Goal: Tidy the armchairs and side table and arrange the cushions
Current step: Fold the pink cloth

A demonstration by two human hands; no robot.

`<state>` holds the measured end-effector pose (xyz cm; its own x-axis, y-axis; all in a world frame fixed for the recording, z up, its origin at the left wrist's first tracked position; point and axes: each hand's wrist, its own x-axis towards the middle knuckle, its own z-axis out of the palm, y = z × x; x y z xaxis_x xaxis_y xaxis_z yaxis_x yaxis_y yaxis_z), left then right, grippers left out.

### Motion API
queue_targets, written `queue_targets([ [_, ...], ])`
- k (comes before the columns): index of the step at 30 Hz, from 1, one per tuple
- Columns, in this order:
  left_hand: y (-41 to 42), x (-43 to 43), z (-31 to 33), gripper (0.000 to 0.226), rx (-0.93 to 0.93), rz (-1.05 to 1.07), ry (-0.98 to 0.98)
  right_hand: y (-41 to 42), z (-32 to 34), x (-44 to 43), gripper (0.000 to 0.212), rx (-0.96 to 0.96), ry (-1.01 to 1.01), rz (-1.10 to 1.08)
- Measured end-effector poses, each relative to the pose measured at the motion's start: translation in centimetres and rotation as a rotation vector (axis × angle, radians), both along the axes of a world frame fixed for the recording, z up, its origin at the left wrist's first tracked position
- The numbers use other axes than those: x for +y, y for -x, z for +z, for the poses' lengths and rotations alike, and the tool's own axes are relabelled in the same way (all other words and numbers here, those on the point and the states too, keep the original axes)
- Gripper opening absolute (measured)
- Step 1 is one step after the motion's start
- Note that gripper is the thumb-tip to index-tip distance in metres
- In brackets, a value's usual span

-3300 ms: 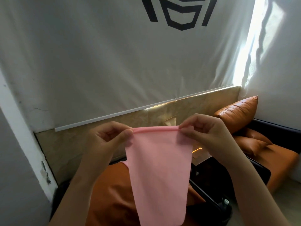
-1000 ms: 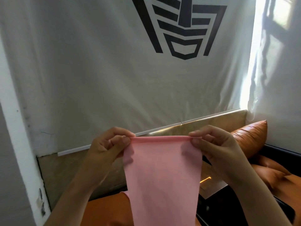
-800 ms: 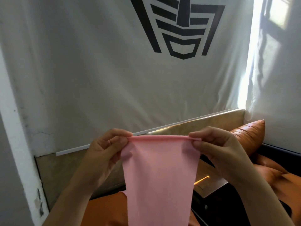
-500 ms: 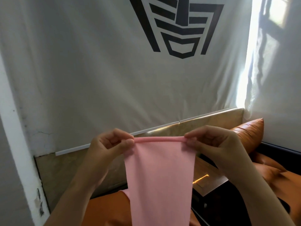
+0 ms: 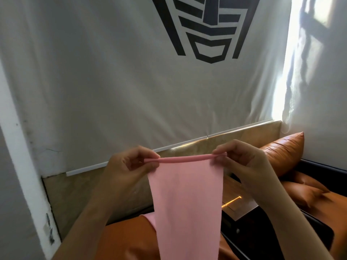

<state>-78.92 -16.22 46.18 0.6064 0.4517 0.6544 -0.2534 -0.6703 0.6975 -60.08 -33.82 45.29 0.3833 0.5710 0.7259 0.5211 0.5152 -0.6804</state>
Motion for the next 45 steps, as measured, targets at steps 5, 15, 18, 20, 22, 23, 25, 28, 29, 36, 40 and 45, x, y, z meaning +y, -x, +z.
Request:
queue_targets([
  [5, 0.2, 0.3, -0.1, 0.015, -0.051, -0.050, 0.089, 1.2, -0.3, 0.7, 0.012, 0.077, -0.018, 0.021],
  [15, 1.2, 1.6, -0.6, 0.012, -0.101, -0.301, 0.503, 1.9, -0.9, 1.6, 0.032, 0.233, -0.038, 0.181],
  [18, 1.6, 2.8, -1.2, 0.038, -0.087, -0.376, 0.507, 1.9, -1.1, 1.7, 0.043, 0.220, 0.010, 0.151],
  [20, 1.9, 3.3, -1.3, 0.049, -0.084, -0.370, 0.470, 2.2, -1.3, 2.0, 0.045, 0.211, 0.031, 0.124],
  [22, 2.1, 3.6, -1.5, 0.046, -0.067, -0.303, 0.381, 2.7, -1.5, 2.2, 0.043, 0.203, 0.036, 0.084],
  [23, 2.1, 3.7, -1.5, 0.037, -0.046, -0.255, 0.333, 3.0, -1.5, 2.3, 0.041, 0.194, 0.038, 0.054],
  [25, 1.9, 4.0, -1.7, 0.008, -0.019, -0.185, 0.268, 3.5, -1.7, 2.5, 0.035, 0.171, 0.051, -0.008],
  [28, 1.8, 4.4, -2.1, 0.024, 0.005, -0.157, 0.230, 3.8, -2.0, 2.6, 0.027, 0.148, 0.071, -0.097],
  [29, 2.0, 4.4, -2.1, 0.027, 0.018, -0.151, 0.205, 3.8, -2.1, 2.8, 0.025, 0.141, 0.079, -0.122],
  [36, 1.5, 4.6, -2.8, 0.011, 0.019, -0.162, 0.050, 4.0, -3.2, 3.4, 0.007, 0.131, 0.082, -0.171],
  [40, 0.2, 4.6, -3.2, 0.013, 0.054, -0.200, 0.223, 3.2, -3.7, 3.6, 0.012, 0.196, 0.022, -0.088],
  [45, -2.4, 6.6, -3.8, 0.039, 0.005, -0.367, 0.514, -0.3, -4.0, 5.0, 0.014, 0.357, 0.006, 0.043],
])
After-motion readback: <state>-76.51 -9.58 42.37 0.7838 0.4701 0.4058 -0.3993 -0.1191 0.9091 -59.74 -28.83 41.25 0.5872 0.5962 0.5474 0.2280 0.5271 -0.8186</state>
